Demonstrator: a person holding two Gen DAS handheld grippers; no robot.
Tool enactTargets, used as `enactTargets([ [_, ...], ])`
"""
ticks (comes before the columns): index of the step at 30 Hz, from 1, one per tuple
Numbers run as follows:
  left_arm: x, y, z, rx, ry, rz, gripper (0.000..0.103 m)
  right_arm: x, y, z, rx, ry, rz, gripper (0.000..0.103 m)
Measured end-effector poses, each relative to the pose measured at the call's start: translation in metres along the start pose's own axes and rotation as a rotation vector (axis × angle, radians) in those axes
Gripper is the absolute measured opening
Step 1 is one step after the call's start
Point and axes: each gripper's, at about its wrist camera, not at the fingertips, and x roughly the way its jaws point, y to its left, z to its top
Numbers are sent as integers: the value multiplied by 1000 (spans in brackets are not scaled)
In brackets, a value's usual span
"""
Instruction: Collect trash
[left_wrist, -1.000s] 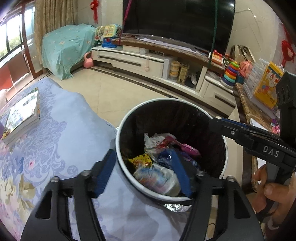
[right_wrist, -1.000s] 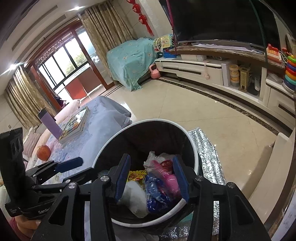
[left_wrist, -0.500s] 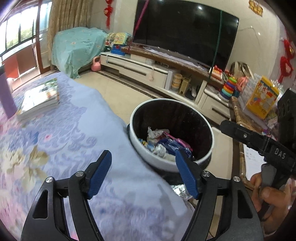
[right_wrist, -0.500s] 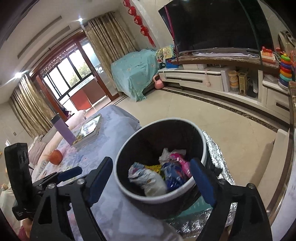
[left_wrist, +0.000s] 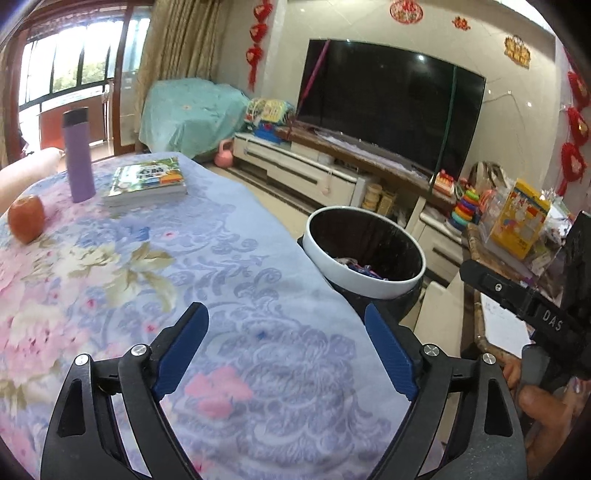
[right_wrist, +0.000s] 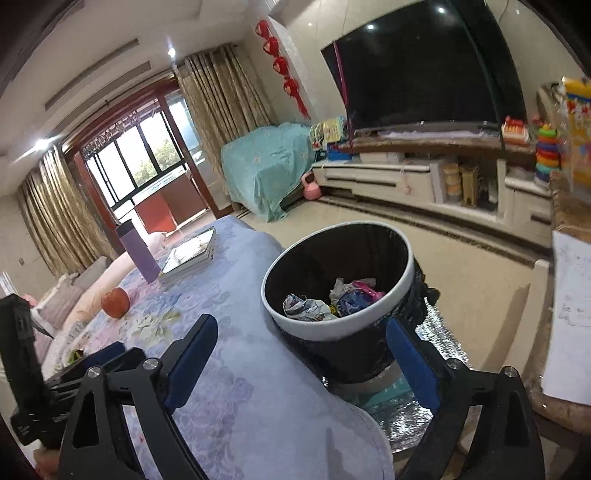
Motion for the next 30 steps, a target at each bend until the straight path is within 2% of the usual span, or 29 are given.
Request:
enactTargets([
  [4,-24,0,-1,-3,-66,1,90,-20,15,2,-55,-52,-33,96],
  [6,-38,-2,-1,1,-120,13,95,-34,25,3,-85,-112,-60,103],
  [7,-45,-3,-3,5,-152,22,101,-43,30,2,-106,-159,-83,103],
  [10,-55,-6,-12,22,-208,64,103,-53,43,-9,-171,-231,-140,103],
  [15,-59,-9,-30,55,-239,121,103,-46,52,-34,-229,-250,-181,103],
  [20,-59,-7,-45,57,-240,157,103,-44,53,-51,-214,-262,-176,103],
  [30,-68,-8,-54,69,-273,213,103,-54,57,-57,-220,-287,-175,103],
])
